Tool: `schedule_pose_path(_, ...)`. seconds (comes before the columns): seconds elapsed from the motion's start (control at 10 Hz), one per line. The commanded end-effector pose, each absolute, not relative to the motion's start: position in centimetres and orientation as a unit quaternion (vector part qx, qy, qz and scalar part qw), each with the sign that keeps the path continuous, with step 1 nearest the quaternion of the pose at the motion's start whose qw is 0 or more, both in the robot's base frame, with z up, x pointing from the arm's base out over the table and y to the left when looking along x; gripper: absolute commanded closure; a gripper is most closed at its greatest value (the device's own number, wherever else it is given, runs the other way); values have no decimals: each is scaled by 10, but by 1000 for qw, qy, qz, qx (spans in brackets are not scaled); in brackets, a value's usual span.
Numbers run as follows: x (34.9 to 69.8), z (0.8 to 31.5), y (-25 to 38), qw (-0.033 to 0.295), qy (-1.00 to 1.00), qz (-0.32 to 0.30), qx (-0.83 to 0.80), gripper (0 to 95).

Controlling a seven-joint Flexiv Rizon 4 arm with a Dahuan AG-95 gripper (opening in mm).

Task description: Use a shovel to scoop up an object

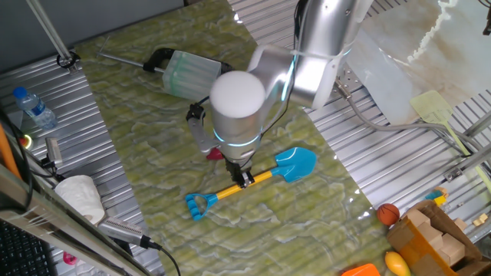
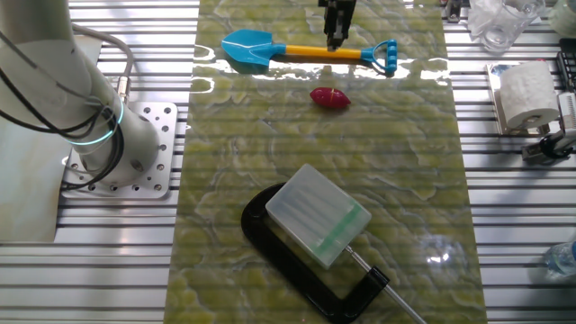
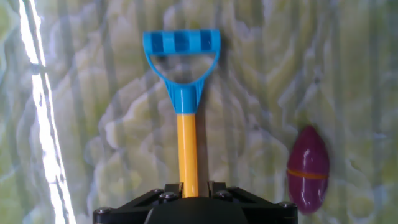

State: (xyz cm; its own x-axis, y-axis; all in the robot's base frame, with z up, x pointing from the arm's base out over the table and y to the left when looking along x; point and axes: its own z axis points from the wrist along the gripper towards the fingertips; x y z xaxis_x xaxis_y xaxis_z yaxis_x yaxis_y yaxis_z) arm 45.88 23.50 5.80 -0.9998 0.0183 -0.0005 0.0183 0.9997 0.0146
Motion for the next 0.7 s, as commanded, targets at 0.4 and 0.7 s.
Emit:
schedule_pose_path(0.4,459,48,245,-21,999,20,43,570)
schedule_pose_path(0.7,461,41,243,-22,999,14,38,570)
